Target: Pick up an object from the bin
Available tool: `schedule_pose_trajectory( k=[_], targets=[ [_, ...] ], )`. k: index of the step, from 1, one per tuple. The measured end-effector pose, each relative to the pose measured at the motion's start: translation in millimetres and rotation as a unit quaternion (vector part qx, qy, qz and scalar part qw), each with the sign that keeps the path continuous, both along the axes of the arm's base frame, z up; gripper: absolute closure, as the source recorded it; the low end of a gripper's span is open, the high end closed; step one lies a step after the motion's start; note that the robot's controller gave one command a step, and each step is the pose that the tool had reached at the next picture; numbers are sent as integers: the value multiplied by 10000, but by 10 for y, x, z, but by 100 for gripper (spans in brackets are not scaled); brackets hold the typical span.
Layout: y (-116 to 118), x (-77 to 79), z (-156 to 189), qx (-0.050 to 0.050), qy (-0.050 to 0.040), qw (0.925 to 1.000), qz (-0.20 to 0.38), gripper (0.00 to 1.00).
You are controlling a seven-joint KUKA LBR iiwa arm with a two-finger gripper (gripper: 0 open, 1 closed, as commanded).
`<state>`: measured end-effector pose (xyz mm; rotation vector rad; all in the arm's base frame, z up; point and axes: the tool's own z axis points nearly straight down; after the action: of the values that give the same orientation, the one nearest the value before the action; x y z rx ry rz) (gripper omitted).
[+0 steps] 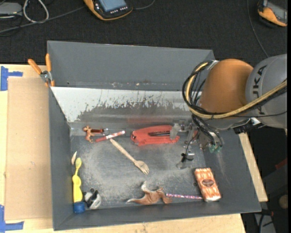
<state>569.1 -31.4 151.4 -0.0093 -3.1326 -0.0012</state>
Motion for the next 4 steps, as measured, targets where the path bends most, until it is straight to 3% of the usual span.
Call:
schedule_pose_trajectory(
  k=[1,2,3,4],
  targets=[
    [1,19,44,-2,-39,10000,5,0],
    [117,290,-144,-8,-64,9954,-954,0],
    [259,350,-315,-10,-35,9916,-1293,0],
    [358,431,-363,3,-54,9998,200,0]
  ],
)
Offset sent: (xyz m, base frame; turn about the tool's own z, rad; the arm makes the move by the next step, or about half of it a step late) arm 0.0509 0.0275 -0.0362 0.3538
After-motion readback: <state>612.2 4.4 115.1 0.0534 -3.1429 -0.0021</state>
